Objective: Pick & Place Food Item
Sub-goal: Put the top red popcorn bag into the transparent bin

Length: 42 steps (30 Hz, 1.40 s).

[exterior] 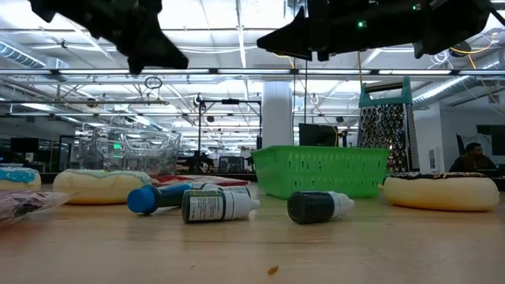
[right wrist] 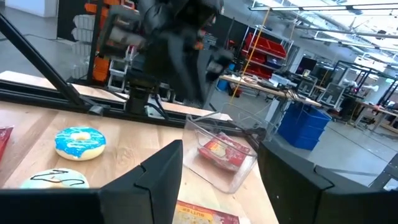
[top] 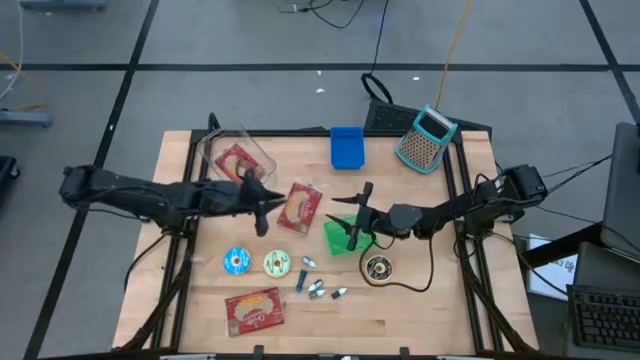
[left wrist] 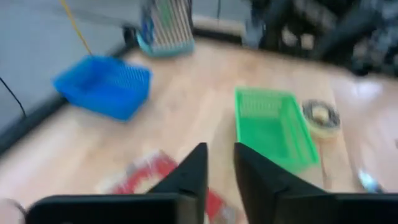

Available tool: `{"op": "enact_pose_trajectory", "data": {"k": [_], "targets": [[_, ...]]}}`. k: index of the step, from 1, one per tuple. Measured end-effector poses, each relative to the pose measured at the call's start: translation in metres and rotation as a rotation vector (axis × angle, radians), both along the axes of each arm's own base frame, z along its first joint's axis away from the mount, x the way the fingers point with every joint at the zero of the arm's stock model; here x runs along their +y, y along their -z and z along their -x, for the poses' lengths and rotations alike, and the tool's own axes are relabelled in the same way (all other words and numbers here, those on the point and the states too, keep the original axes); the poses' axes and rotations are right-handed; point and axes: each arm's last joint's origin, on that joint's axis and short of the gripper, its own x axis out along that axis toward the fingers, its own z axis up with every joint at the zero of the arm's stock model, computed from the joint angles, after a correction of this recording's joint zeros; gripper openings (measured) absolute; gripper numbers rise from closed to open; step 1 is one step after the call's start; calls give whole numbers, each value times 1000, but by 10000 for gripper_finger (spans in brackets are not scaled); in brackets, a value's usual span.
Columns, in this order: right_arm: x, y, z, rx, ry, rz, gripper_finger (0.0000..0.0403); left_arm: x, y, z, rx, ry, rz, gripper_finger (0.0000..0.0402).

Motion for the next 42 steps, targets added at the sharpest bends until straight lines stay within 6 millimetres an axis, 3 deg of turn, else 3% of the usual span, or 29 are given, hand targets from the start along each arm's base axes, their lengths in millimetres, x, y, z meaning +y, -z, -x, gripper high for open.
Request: {"op": "enact_pose_trajectory", "data": {"k": [4, 8, 17, 30, 35, 42], "targets": [[0, 1, 0, 5, -1, 0, 197, -3, 30, -15, 166, 44, 78, 154], [0, 1, 0, 14, -1, 0, 197, -5, 61, -29, 319, 81, 30, 208], [0, 2, 0, 20, -2, 0, 197, -3, 111, -43, 538, 46, -48, 248], [0, 4, 0, 28, -3, -20, 197, 1, 135, -50, 597, 45, -20, 214], [0, 4, 0, 22, -2, -42, 196, 1, 137, -50, 601, 33, -3, 169], [0, 4, 0, 26, -2, -38, 196, 7, 137, -50, 591, -19, 56, 75]]}}
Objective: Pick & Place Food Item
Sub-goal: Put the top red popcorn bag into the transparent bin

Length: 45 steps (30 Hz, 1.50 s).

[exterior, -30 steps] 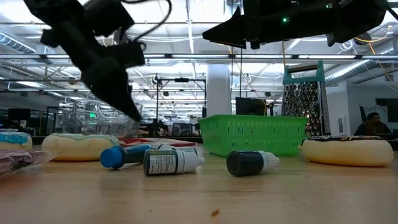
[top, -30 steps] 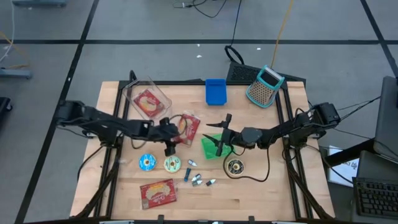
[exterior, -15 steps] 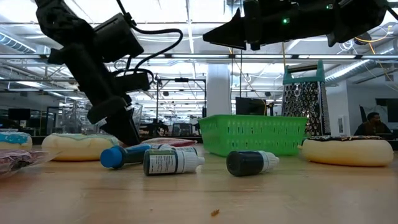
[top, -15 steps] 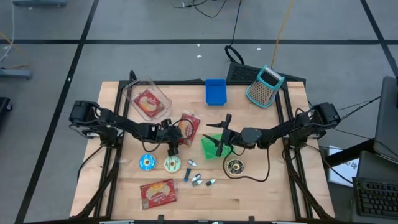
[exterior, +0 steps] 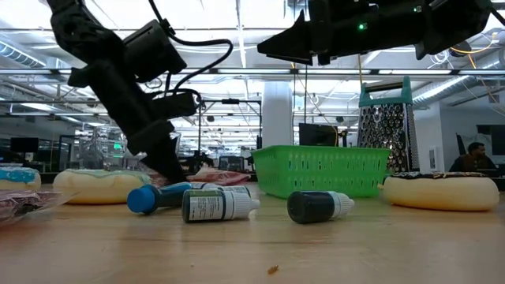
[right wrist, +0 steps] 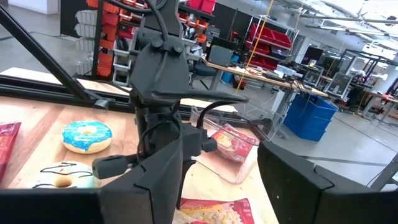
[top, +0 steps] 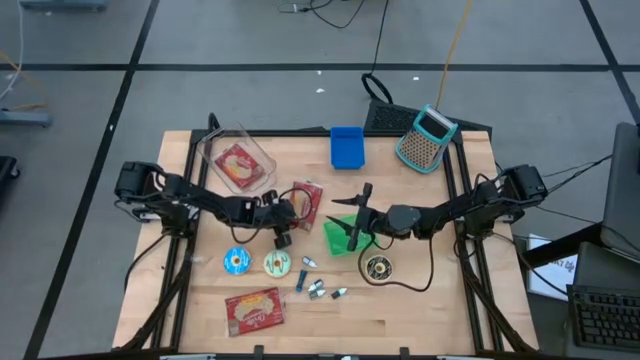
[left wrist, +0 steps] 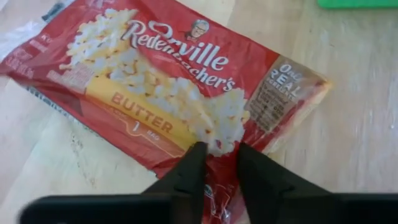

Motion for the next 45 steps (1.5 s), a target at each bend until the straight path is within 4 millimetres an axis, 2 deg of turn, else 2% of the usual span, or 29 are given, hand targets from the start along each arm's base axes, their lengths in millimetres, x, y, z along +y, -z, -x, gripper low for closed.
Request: {"op": "enact_pose_trajectory", "data": {"k": [5, 12, 26, 31, 39, 45], "targets": [[0, 0, 0, 1, 0, -1, 196, 3, 0, 0, -5, -39, 23, 9], [0, 0, 0, 1, 0, -1, 196, 3, -9, 0, -63, -44, 23, 3], [0, 0, 0, 1, 0, -3, 196, 5, -80, 13, -366, -30, -84, 1], [0, 0, 0, 1, 0, -4, 196, 7, -107, 24, -478, -41, -155, 1], [0, 0, 0, 1, 0, -4, 196, 13, -148, 53, -610, -199, -371, 1], [0, 0, 0, 1, 1, -4, 196, 19, -161, 78, -584, -403, -535, 0]]}}
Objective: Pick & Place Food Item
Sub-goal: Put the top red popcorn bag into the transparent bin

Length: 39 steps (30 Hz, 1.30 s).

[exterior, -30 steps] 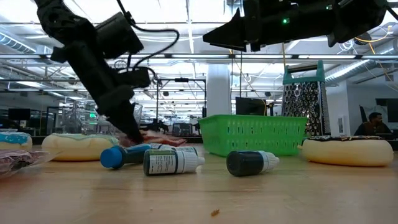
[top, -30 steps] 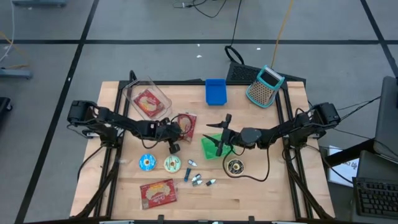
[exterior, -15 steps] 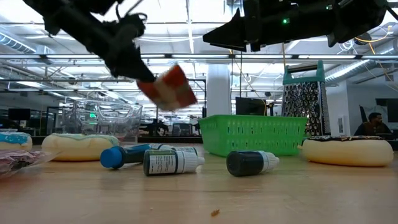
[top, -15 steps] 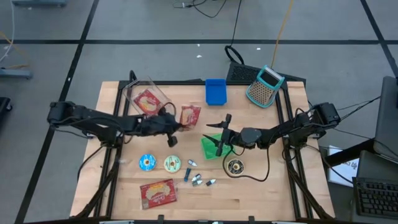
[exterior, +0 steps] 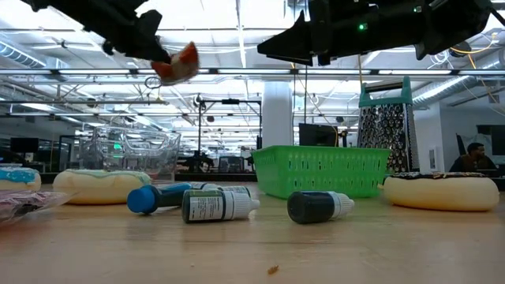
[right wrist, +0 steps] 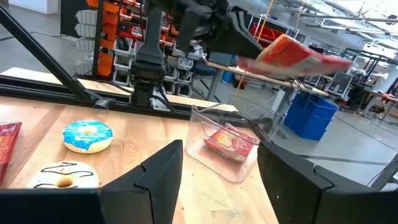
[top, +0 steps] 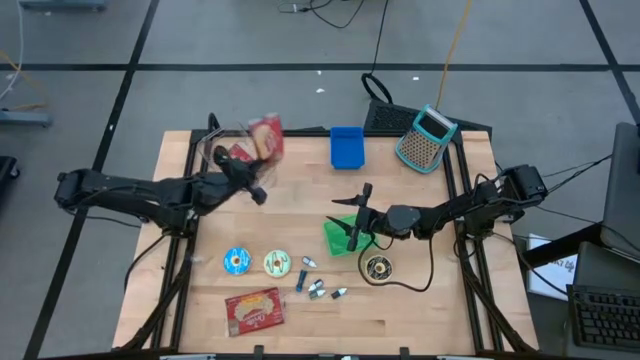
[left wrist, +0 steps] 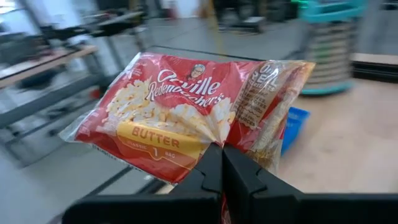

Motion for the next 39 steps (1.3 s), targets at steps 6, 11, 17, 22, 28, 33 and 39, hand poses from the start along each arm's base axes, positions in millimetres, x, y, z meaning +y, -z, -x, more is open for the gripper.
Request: {"op": "enact_pose_trajectory", "data": {"k": [6, 11, 17, 22, 28, 33, 39], "targets": [[0, 0, 0, -9, 1, -32, 196, 2, 2, 18, -10, -152, 32, 0], [-2, 0, 0, -7, 6, -25, 196, 5, 10, 25, 4, -270, 47, 0], [-2, 0, 0, -9, 6, -31, 196, 11, 19, 33, 45, -347, 86, 0], [-2, 0, 0, -15, 5, -50, 196, 17, 28, 41, 51, -420, 150, 0], [-2, 0, 0, -14, 5, -50, 196, 25, 36, 46, 66, -432, 294, 0], [-2, 0, 0, -14, 5, -49, 196, 31, 47, 50, 114, -456, 315, 0], [-2, 0, 0, -15, 5, -50, 196, 35, 53, 44, 133, -445, 347, 0]]}}
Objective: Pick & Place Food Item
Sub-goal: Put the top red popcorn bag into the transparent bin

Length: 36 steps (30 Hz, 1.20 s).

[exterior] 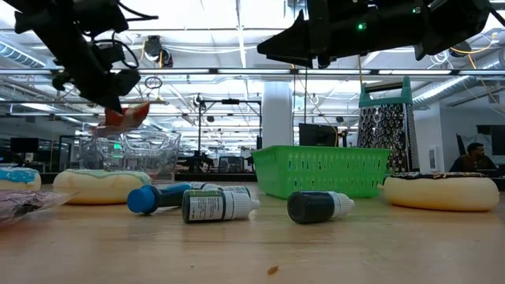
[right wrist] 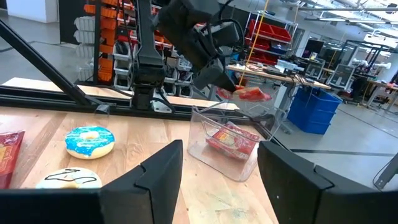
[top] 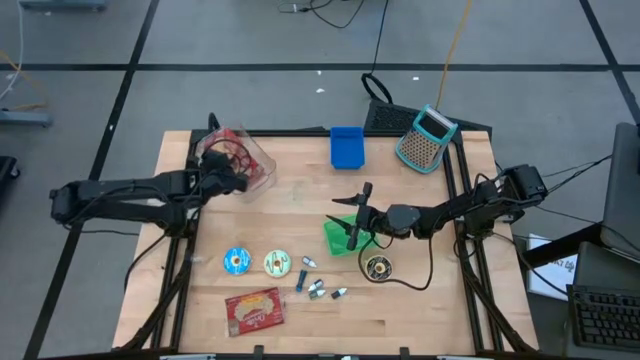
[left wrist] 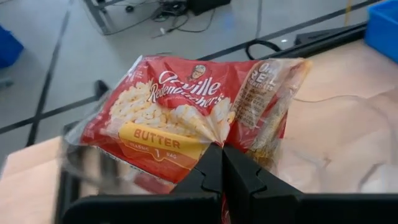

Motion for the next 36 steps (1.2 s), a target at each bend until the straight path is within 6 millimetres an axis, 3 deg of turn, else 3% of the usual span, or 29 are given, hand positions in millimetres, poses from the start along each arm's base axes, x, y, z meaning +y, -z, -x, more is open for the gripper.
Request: {"op": "enact_pose_trajectory", "data": {"k": [15, 36], "targets": [[0, 0, 0, 1, 0, 0, 196, 8, 21, -21, 77, 24, 96, 0], [0, 3, 0, 30, 1, 11, 196, 26, 33, -21, 159, 12, 190, 0]]}}
